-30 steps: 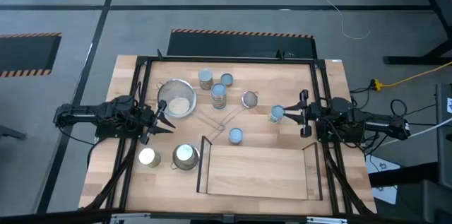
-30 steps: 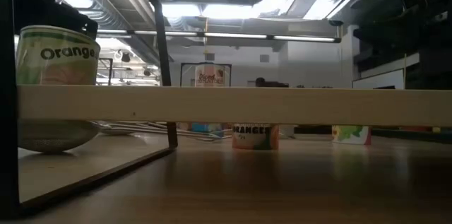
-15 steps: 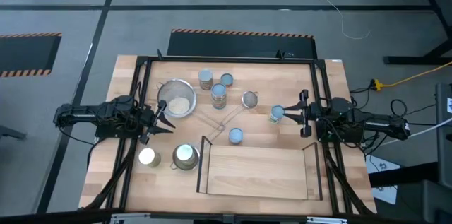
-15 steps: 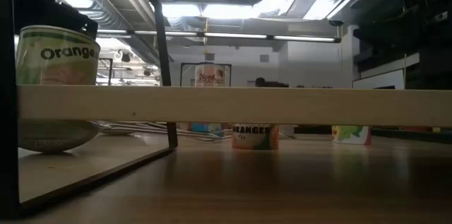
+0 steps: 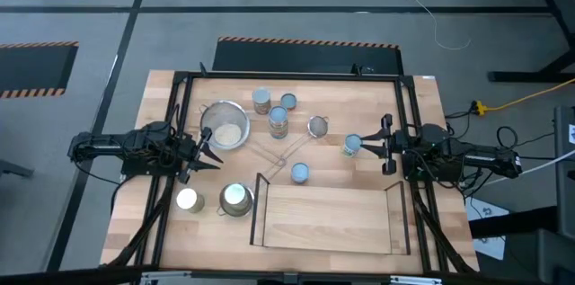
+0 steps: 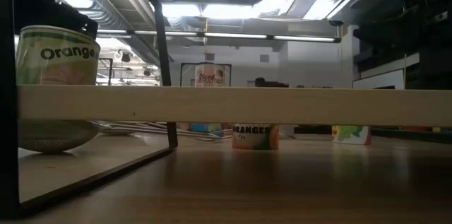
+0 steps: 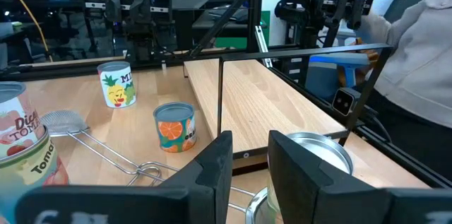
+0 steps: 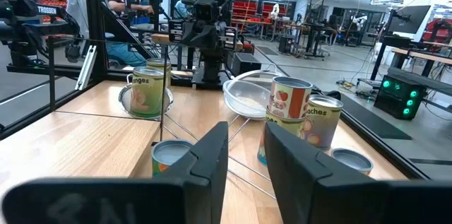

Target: Pick and place cans onto a shelf

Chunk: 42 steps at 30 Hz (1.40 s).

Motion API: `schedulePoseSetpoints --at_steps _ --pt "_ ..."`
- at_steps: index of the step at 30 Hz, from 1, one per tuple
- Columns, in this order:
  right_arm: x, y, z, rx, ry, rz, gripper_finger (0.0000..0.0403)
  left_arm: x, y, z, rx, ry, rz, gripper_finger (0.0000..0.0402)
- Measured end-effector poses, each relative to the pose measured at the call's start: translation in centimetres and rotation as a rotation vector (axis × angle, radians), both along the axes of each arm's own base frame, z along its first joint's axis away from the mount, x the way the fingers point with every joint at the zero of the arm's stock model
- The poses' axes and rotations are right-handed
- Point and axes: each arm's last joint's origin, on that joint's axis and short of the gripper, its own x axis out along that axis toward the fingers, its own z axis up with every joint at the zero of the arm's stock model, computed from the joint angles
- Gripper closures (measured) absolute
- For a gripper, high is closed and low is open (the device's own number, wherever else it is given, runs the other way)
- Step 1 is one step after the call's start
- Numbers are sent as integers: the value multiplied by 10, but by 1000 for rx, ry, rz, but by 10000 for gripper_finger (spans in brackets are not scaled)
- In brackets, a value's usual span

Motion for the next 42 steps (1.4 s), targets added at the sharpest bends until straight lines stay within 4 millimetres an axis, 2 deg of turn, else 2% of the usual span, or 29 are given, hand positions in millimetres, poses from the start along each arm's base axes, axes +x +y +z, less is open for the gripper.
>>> schedulePoseSetpoints --at_steps 5,12,30,42 --pt "0 0 0 0 0 0 305 0 0 0 56 -19 -3 315" --pt "0 0 0 0 0 0 305 1 2 0 58 -18 71 315" --pt "0 0 0 26 -1 1 305 1 4 1 60 -31 124 315" --pt "0 0 0 27 -1 1 305 0 5 22 38 -248 166 315"
